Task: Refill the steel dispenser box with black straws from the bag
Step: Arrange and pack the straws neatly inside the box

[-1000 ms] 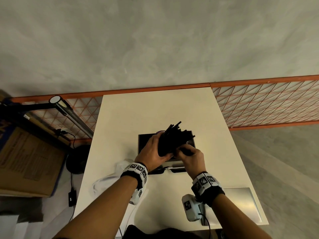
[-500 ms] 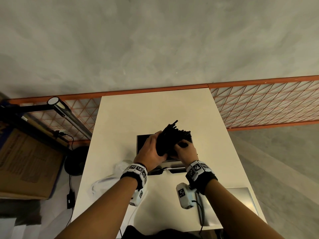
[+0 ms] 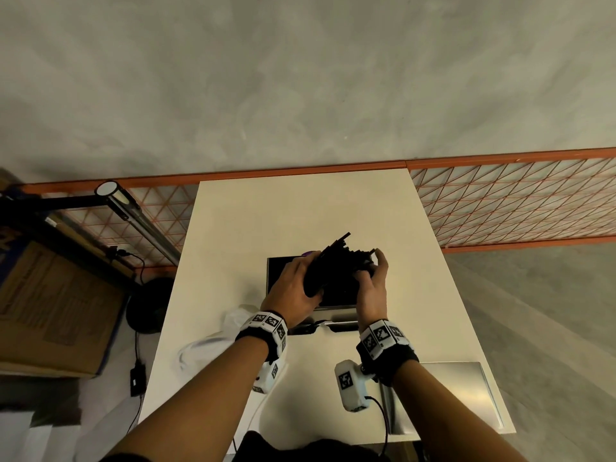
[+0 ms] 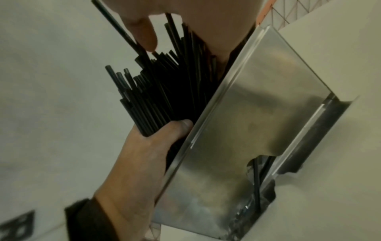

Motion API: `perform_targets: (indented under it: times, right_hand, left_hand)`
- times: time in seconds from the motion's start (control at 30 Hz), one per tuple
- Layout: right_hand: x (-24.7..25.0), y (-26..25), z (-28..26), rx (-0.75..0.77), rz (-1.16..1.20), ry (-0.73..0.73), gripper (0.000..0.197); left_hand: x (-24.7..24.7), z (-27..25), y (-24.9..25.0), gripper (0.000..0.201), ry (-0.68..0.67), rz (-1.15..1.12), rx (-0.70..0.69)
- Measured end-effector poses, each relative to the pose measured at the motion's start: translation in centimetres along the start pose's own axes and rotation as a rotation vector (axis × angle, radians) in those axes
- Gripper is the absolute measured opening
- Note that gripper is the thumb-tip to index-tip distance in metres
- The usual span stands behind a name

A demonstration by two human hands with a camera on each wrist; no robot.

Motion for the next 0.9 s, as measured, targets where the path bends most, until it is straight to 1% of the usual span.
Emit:
perform_targets:
  times: [0.07, 0.1, 0.17, 0.2, 0.23, 0.33, 0.43, 0.53, 0.67, 0.83, 0.9]
  right_hand:
    - [0.2, -0.7, 0.2, -0.015, 0.062, 0.006, 0.070]
    - [0.2, -1.0, 0.2, -0.028, 0.063, 0.007, 0.065]
    - [-0.3, -1.2, 0.6, -0.052, -0.029, -0.023, 0.043]
    - [-0.7, -1.1, 0.8, -0.067, -0.090, -0.049, 0.034]
    - [-1.1, -0.8, 1.2, -0.086, -0.141, -0.078, 0.033]
    - [-1.9, -1.1, 1.7, -0.123, -0.231, -0.168, 0.042]
    - [-2.5, -2.7, 0.9, -0.136, -0.272, -0.174, 0.050]
    - [-3.2, -2.8, 0.2, -0.138, -0.304, -0.156, 0.054]
    - [-3.1, -2.8, -0.3, -0.128, -0.321, -0.148, 0.050]
    - [-0.4, -3.9, 0.3, -0.094, -0.411, -0.236, 0.044]
    - [1.3, -4.7, 0.9, -0.056, -0.515, -0.251, 0.039]
  left_hand:
    - [0.0, -0.1, 0.1, 0.081, -0.008, 0.006, -0.019]
    - [0.0, -0.1, 0.1, 0.081, -0.011, 0.009, -0.031]
    - [0.1, -0.1, 0.1, 0.084, -0.016, 0.005, -0.044]
    - [0.1, 0.0, 0.1, 0.089, -0.021, -0.002, -0.042]
    - [0.0, 0.0, 0.1, 0.096, -0.026, -0.014, -0.032]
    - [-0.1, 0.1, 0.0, 0.119, -0.028, -0.018, 0.014]
    - [-0.1, 0.2, 0.1, 0.129, -0.040, 0.008, 0.042]
    - [0.0, 0.3, 0.2, 0.125, -0.018, -0.001, 0.080]
    - [-0.1, 0.3, 0.1, 0.112, 0.017, -0.010, 0.107]
    - [-0.3, 0.0, 0.1, 0.093, 0.057, -0.009, 0.104]
    - [-0.3, 0.1, 0.2, 0.088, 0.062, -0.005, 0.100]
Point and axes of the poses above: each hand's wrist, its own z-axis towards the middle knuckle, its own x-axis out of the back of the hand, y = z × x, the point moved 1 cm from there along z, towards the middle knuckle, and after that the axes turned 10 degrees about -y, right-handed, at the moved point
